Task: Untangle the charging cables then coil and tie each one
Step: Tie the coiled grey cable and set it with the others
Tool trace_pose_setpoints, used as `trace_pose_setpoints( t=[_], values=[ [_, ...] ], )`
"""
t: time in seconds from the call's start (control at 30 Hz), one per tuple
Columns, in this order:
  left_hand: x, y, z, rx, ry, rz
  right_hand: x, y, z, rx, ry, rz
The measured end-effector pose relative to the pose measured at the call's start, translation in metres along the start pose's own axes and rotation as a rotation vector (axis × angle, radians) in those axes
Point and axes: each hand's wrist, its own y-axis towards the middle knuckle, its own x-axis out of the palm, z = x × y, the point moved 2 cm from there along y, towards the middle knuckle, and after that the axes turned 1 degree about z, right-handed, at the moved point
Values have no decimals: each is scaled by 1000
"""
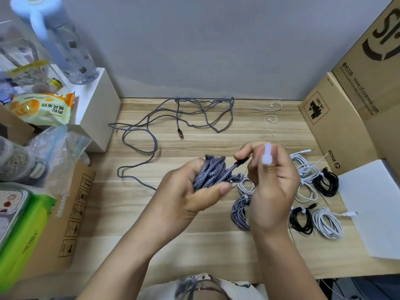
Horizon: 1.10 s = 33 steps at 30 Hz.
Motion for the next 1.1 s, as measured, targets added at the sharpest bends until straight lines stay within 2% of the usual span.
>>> trace_pose_setpoints(
  t=[0.13,0.23,0.3,0.4,0.5,0.6,0.73,0.87,0.97,1.1],
  values=[
    [-1,1,-4,40,37,102,-4,-11,8,80,-87,27],
    [-5,1,-7,33,28,173,-7,-16,13,136,-42,86],
    [-11,0,-6,51,-3,206,-9,-18,17,209,-46,17],
    [-15,-1,1,93,-39,216,-5,-25,25,314,-203,-126],
    [-9,-3,4,134,63,187,2,-30,29,399,-271,-202],
    [-2,-3,4,165,223,176,7,-28,28,452,-155,-218],
    [-1,-3,4,203,247,192,10,-31,26,453,51,-312],
    [-4,-3,4,212,91,209,11,-33,14,435,195,-385],
    [-3,-2,6,224,-39,160,9,-31,5,319,147,-441],
    [-6,-2,3,201,-105,168,14,-32,1,281,127,-493]
  ],
)
